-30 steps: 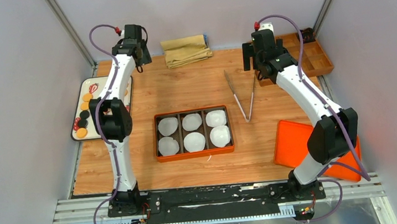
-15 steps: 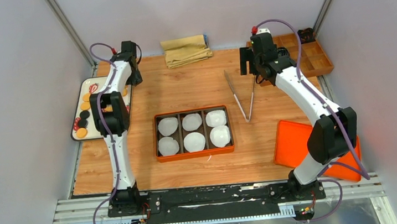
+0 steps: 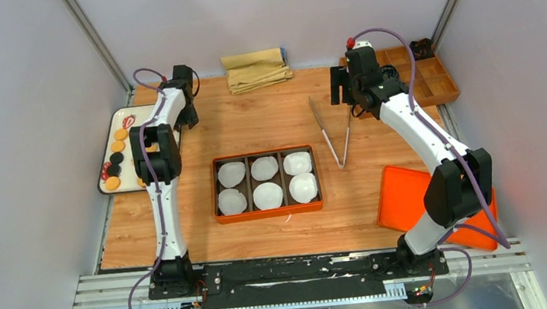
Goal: Pack the cookies
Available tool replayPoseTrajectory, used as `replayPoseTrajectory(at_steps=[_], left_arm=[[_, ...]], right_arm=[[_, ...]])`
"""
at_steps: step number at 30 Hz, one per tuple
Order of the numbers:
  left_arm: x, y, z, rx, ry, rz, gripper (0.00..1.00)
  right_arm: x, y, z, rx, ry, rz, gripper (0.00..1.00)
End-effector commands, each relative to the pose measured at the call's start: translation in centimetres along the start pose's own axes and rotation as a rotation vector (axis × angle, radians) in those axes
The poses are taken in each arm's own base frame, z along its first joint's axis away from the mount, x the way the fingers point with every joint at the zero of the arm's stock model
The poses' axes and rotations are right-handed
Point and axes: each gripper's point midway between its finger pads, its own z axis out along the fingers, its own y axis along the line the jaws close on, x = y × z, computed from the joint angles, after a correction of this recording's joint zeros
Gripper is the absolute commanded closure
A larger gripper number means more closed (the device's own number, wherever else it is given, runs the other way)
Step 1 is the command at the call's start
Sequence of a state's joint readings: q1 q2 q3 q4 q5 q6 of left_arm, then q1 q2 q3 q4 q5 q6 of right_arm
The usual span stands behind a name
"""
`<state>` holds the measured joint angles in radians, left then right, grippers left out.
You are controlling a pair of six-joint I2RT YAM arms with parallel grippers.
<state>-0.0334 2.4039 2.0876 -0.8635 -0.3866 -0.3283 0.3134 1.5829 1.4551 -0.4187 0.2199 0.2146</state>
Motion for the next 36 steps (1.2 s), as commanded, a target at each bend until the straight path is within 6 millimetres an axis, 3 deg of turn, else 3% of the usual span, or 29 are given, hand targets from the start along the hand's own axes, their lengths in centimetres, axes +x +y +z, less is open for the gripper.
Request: replayPoseTrajectory(at_steps=[1,5,11,17,21,24,28,36], left_arm=[[0.9,-1.0,0.8,0.042,0.039,0.009,0.52],[1.9,-1.7,1.6,0.065,0.073,0.011,0.54],[2.2,-1.0,1.9,0.022,0.082,0.031,0.53],[2.7,-0.3,1.9,-0.003,0.106,0.049,0.83],[3.1,-1.3,1.5,0.057,0.126,0.041,1.0],[3.1,-2.2,0.7,0.099,0.125,0.044,1.0],[2.7,-4.9,-1.1,0.168,0.098,0.088,1.0],[3.5,-14.2,-6.5,0.388,0.041,0.233,1.0]], right_arm=[[-0.3,-0.3,-0.9,-0.002,-0.016,0.017,0.19],[-0.4,-0.3,-0.9,-0.001,-0.019,0.014,0.19],[-0.1,-0.2,-0.5,-0.002,-0.008,0.019,0.19],[0.3,0.1,-0.1,-0.014,0.007,0.027,0.2],[0.5,0.3,-0.1,-0.021,0.013,0.031,0.2],[0.5,0.3,-0.2,-0.021,0.011,0.035,0.2],[0.5,0.3,-0.2,-0.024,0.01,0.041,0.2],[0.6,-0.2,-0.8,-0.01,0.002,0.038,0.21]])
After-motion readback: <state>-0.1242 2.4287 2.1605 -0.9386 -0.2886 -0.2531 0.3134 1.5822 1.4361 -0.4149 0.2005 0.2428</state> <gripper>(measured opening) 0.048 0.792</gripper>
